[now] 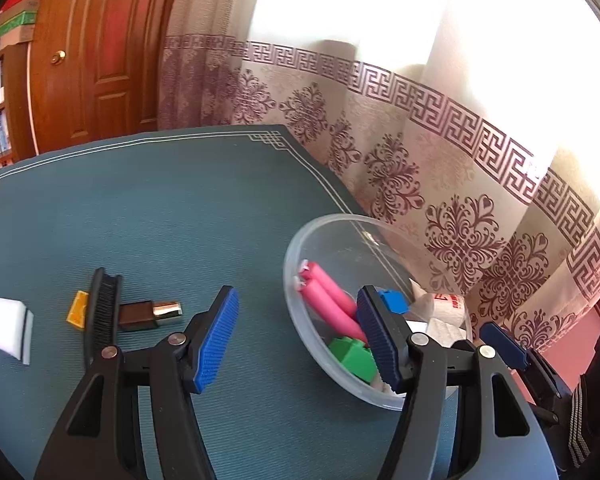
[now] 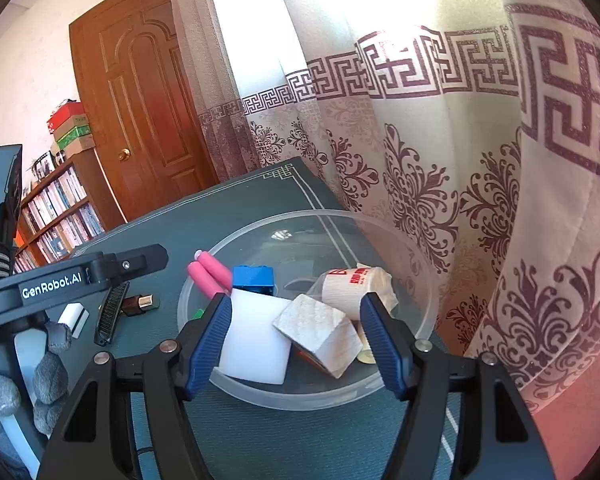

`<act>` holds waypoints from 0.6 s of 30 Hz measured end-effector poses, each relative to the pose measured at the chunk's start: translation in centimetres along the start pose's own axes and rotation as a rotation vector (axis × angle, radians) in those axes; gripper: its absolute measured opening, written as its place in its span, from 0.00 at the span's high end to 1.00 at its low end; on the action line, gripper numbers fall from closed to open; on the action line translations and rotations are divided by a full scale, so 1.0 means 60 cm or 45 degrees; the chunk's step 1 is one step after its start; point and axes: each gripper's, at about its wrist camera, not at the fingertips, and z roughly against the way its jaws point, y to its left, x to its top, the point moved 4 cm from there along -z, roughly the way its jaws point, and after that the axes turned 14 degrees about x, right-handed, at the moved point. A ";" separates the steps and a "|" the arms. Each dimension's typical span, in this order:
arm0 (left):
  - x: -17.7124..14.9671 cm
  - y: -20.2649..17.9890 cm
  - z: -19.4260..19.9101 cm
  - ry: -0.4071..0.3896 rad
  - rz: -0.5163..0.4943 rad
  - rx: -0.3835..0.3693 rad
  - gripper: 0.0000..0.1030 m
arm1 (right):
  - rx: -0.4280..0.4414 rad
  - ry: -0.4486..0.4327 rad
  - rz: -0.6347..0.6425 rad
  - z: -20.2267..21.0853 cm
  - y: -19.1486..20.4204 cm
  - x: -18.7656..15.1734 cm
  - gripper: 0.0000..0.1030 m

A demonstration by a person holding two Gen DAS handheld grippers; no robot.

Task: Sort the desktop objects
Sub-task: 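Move the left gripper back toward the white sponge block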

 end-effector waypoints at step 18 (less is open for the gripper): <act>-0.015 0.126 0.017 -0.019 0.105 0.173 0.37 | -0.002 0.000 0.053 0.004 0.050 -0.016 0.26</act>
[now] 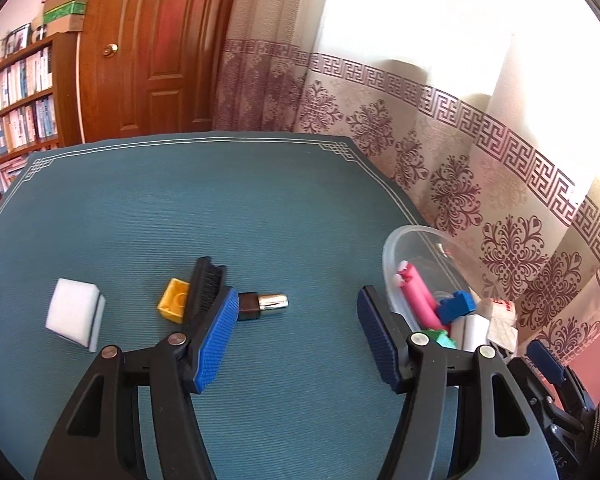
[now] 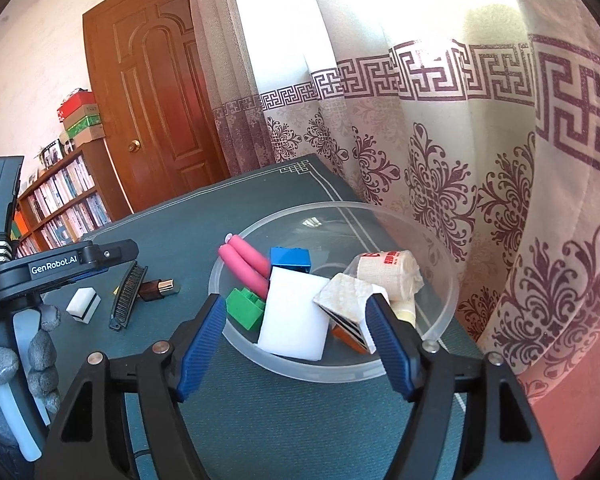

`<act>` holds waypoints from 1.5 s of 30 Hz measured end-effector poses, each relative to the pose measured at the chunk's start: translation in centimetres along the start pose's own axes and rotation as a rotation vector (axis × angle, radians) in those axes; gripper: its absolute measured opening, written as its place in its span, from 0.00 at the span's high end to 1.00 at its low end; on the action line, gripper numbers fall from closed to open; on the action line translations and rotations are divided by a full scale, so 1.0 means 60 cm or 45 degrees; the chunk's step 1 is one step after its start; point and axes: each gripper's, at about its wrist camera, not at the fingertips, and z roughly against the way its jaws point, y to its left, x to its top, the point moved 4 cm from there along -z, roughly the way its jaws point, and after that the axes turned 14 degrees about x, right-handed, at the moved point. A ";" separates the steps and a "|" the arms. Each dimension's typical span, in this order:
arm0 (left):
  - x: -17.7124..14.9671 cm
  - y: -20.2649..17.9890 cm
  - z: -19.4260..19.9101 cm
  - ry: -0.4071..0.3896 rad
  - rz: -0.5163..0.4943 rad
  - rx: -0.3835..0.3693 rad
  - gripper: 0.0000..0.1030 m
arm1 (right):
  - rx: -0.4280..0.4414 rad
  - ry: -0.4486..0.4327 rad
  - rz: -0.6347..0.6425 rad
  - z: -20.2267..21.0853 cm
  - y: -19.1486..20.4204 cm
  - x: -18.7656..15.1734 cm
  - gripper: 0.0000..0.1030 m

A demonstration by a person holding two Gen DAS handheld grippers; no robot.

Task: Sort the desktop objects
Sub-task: 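Move the left gripper back toward the white sponge block, then close the left gripper on the white sponge block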

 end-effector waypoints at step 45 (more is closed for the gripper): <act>-0.029 0.270 -0.099 0.108 0.311 0.226 0.27 | 0.180 0.257 0.132 -0.156 0.217 -0.055 0.22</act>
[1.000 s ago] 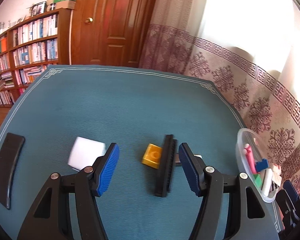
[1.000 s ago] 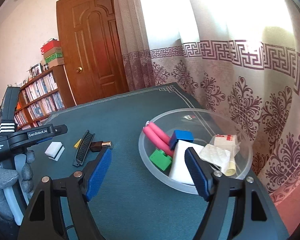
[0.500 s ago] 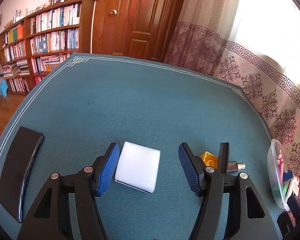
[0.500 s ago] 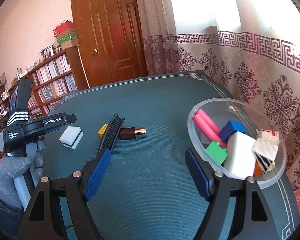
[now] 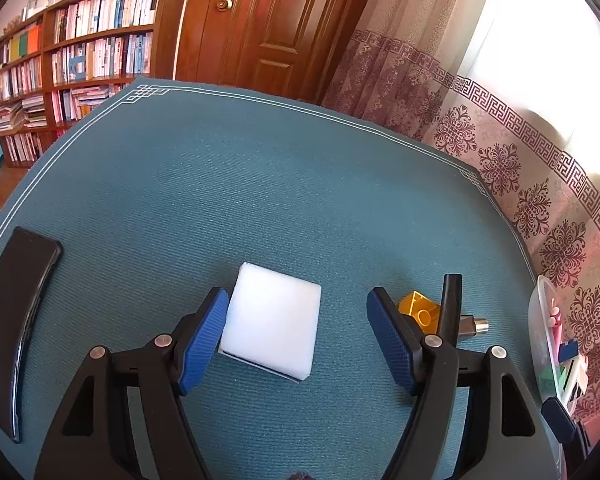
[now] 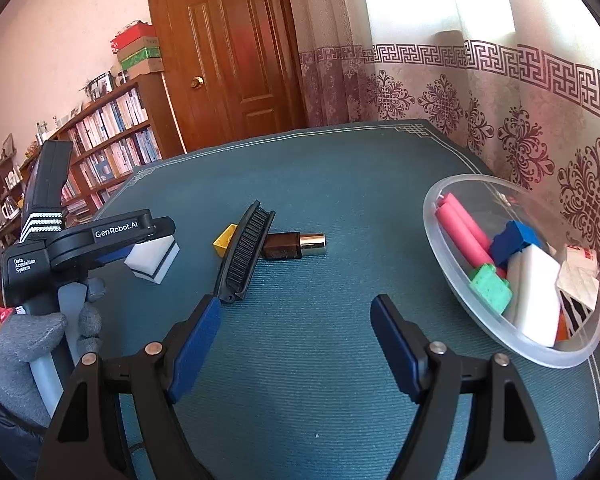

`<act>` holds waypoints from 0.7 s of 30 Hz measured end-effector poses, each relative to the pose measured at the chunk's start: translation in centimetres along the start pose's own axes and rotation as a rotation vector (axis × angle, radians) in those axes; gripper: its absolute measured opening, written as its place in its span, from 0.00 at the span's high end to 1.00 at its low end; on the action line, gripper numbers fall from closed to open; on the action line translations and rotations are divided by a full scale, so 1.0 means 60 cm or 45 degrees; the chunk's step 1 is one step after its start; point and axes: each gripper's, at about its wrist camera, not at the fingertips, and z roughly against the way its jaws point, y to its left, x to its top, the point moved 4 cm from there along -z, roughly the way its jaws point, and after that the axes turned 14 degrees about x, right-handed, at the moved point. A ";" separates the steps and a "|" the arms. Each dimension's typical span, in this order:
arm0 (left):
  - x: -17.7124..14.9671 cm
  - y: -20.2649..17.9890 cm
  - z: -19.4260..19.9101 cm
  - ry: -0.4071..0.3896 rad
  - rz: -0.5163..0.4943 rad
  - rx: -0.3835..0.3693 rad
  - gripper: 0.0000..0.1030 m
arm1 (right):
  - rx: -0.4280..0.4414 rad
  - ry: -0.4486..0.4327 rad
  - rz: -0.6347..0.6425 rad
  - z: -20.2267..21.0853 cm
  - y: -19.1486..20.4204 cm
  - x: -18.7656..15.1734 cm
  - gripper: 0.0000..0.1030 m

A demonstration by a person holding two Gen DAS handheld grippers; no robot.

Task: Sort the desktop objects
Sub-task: 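Close the left gripper on the white sponge block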

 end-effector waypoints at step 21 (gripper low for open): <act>-0.020 -0.002 -0.029 0.010 -0.081 0.038 0.24 | -0.015 0.030 -0.064 -0.016 -0.022 -0.007 0.22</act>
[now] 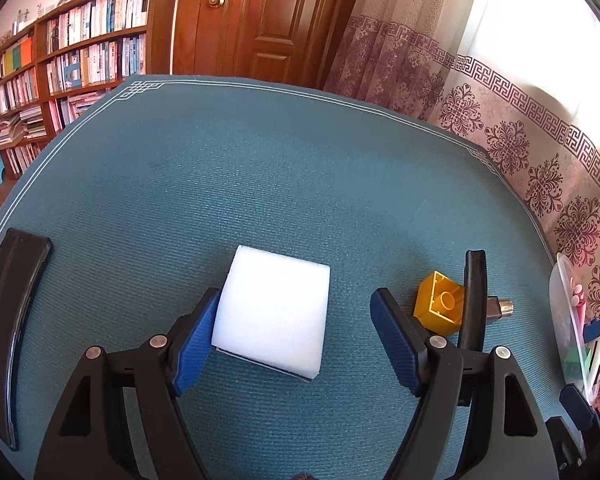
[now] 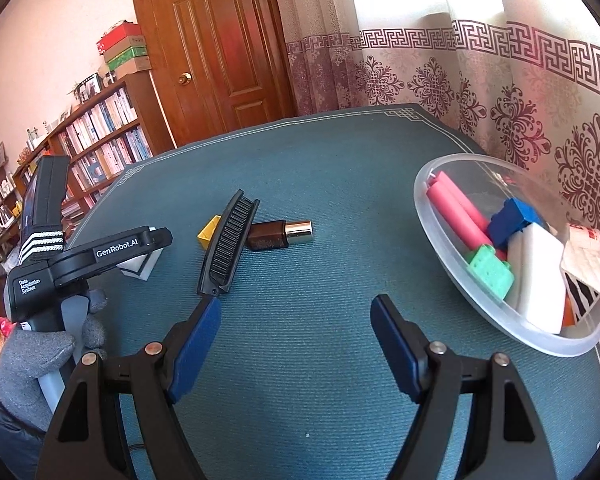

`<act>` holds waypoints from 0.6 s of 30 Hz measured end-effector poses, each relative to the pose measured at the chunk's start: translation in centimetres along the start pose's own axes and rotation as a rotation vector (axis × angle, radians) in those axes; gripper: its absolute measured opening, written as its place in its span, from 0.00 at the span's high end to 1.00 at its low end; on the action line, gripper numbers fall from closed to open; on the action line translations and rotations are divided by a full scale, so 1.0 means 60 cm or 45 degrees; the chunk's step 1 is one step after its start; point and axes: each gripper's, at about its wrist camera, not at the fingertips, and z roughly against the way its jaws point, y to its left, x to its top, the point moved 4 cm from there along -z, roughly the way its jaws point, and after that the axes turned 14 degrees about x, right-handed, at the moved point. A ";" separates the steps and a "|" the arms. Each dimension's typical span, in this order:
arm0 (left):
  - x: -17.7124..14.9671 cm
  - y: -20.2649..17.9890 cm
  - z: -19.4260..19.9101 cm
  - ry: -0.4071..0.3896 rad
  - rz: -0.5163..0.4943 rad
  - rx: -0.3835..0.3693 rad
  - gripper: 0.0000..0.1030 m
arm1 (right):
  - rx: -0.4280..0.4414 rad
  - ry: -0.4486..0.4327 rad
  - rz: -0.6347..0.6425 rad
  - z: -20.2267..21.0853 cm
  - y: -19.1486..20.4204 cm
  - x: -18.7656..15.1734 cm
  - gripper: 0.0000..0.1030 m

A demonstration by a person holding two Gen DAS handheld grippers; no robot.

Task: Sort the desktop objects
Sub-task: 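Close the left gripper on the white sponge block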

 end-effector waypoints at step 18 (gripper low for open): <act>-0.001 0.020 -0.008 -0.008 0.010 0.052 0.51 | 0.097 0.055 -0.008 -0.033 0.012 0.022 0.22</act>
